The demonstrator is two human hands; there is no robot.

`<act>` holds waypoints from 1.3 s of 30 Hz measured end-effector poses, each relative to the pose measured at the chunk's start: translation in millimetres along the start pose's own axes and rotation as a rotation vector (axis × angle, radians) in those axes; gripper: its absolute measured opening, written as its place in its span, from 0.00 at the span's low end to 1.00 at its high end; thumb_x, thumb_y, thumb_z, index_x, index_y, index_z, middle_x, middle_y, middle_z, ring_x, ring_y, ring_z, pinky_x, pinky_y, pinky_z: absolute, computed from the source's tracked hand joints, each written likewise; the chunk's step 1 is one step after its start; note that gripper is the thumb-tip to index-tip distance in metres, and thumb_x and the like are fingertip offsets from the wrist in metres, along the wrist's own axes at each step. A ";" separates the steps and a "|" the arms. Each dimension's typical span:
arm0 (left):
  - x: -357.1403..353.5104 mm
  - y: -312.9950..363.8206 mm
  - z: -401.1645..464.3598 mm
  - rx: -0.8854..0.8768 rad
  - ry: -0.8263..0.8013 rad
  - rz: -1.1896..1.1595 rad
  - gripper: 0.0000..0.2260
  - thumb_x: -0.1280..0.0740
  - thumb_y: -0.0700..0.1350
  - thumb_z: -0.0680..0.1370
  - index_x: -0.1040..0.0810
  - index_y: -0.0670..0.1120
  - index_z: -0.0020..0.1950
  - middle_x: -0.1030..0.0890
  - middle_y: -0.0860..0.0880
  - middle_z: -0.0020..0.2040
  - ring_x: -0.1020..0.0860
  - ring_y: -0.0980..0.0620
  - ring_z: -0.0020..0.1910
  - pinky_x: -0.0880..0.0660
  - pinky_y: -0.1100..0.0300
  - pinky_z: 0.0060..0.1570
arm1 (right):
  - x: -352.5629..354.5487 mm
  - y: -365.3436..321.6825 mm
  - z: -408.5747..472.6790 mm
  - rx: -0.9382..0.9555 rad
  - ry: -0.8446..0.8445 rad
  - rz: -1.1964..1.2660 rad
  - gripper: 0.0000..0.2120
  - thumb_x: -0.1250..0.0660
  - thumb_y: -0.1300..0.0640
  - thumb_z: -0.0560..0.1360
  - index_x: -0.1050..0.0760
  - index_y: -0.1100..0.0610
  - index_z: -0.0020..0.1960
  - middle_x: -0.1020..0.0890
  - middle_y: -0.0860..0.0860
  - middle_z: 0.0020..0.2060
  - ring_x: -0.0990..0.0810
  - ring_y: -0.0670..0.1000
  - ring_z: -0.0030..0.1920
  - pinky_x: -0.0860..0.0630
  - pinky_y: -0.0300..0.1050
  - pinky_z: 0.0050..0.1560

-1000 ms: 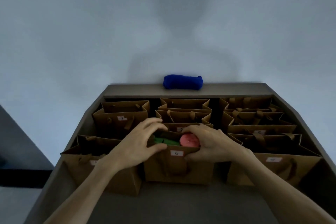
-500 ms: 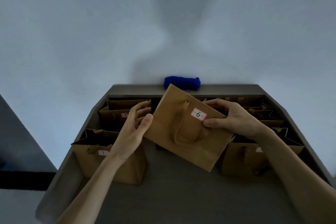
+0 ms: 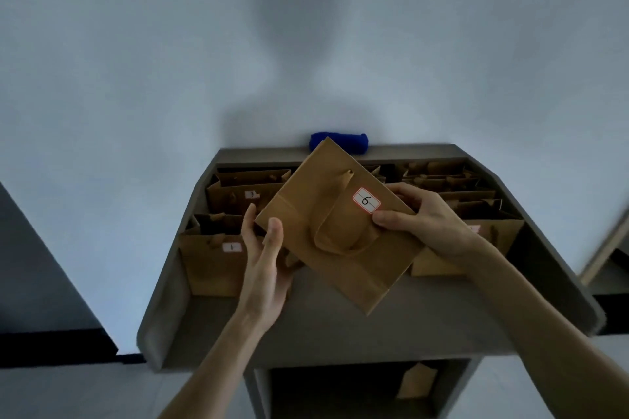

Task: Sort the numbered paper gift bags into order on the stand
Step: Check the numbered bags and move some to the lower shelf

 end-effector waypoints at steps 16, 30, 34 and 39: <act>12.8 -13.4 -88.6 0.072 -0.006 -0.118 0.43 0.24 0.67 0.60 0.41 0.67 0.71 0.26 0.48 0.68 0.20 0.45 0.60 0.23 0.38 0.56 | -52.9 6.3 -85.5 -0.070 -0.005 -0.011 0.34 0.26 0.43 0.64 0.29 0.46 0.67 0.20 0.47 0.57 0.19 0.49 0.54 0.19 0.41 0.47; 26.3 -87.2 -150.3 0.199 0.091 -0.111 0.47 0.22 0.67 0.57 0.40 0.67 0.72 0.31 0.47 0.72 0.25 0.42 0.66 0.22 0.45 0.55 | -54.9 57.6 -120.2 -0.092 -0.190 -0.131 0.28 0.25 0.42 0.66 0.32 0.37 0.63 0.22 0.40 0.57 0.21 0.44 0.56 0.22 0.36 0.49; 36.2 -118.2 -169.8 0.207 0.130 -0.131 0.47 0.22 0.67 0.56 0.39 0.66 0.72 0.30 0.47 0.71 0.25 0.42 0.66 0.20 0.48 0.51 | -62.2 92.3 -133.2 -0.103 -0.218 -0.141 0.26 0.24 0.42 0.66 0.32 0.35 0.60 0.23 0.39 0.57 0.21 0.44 0.56 0.21 0.35 0.48; 64.2 -168.7 -195.1 0.207 0.192 -0.122 0.50 0.21 0.67 0.53 0.38 0.66 0.71 0.30 0.47 0.69 0.26 0.41 0.65 0.19 0.51 0.47 | -82.5 146.2 -151.4 -0.086 -0.249 -0.126 0.28 0.24 0.45 0.67 0.33 0.37 0.62 0.24 0.40 0.58 0.22 0.44 0.58 0.21 0.35 0.49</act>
Point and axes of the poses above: each hand's wrist, its own z-axis towards the middle knuckle, its own x-axis out of the back of the hand, y = z × x, the point moved 9 cm from there along z, towards the middle knuckle
